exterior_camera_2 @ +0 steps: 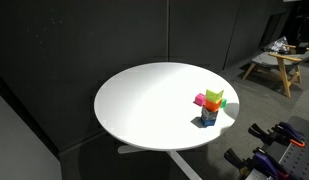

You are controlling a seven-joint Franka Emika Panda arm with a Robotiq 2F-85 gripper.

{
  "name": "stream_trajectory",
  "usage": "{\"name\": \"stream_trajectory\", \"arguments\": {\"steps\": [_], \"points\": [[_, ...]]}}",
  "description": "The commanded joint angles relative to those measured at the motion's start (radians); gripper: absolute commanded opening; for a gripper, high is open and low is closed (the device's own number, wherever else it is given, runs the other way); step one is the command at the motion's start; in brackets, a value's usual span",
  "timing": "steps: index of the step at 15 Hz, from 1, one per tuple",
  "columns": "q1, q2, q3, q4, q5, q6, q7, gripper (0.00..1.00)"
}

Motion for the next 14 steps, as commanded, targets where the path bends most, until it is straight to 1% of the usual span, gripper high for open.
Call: {"name": "stream_trajectory", "arguments": {"steps": [1,7,14], "points": [[0.001,0.023,0.004,0.006,0.034,0.065,0.008,1.00],[0.001,0.068,0.006,0.001,0.091,0.195,0.009,1.00],[0.003,0.149,0.011,-0.002,0.140,0.343,0.003,1.00]]}}
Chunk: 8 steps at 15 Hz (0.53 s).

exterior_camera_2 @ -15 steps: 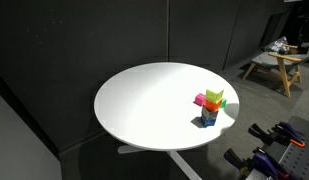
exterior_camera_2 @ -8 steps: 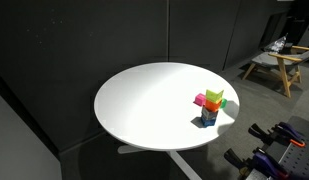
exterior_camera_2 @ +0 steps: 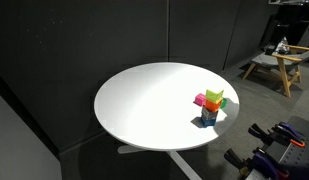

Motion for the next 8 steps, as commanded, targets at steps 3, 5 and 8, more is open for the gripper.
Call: {"name": "stream_trajectory", "arguments": {"steps": [3,5,8], "points": [[0.002,0.082,0.013,0.007,0.037,0.109,0.006,1.00],[0.003,0.119,0.016,0.012,0.047,0.143,0.006,1.00],[0.002,0.181,0.026,0.022,0.057,0.189,0.013,1.00]]}}
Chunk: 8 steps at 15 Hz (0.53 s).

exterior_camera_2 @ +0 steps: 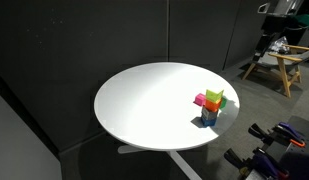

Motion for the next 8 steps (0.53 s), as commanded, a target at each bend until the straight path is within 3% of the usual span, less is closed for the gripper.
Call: {"name": "stream_trajectory", "arguments": {"steps": [1,8], "points": [[-0.001,0.077,0.015,0.025,0.026,0.052,0.012,1.00],[-0.008,0.209,0.040,0.055,0.055,0.136,0.012,1.00]]}}
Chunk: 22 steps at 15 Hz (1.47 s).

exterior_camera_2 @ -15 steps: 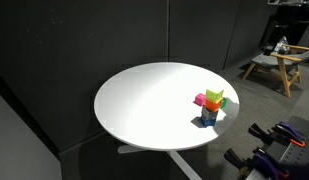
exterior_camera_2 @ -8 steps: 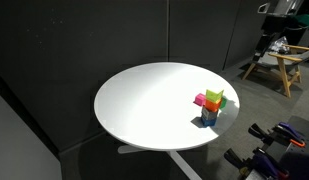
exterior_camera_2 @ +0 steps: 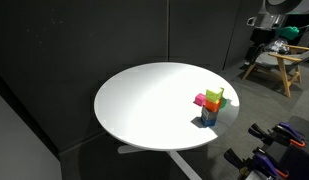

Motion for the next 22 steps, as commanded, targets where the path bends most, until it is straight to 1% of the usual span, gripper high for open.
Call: {"name": "stream_trajectory", "arguments": {"steps": [1,5,10,15,22], "points": [[-0.009,0.073,0.019,0.046,0.025,0.026,0.007,1.00],[-0.015,0.150,0.032,0.078,0.040,0.059,0.018,1.00],[-0.029,0.244,0.055,0.107,0.052,0.147,0.093,1.00],[-0.044,0.313,0.073,0.124,0.039,0.214,0.185,1.00],[-0.051,0.347,0.084,0.125,0.033,0.214,0.286,1.00]]}}
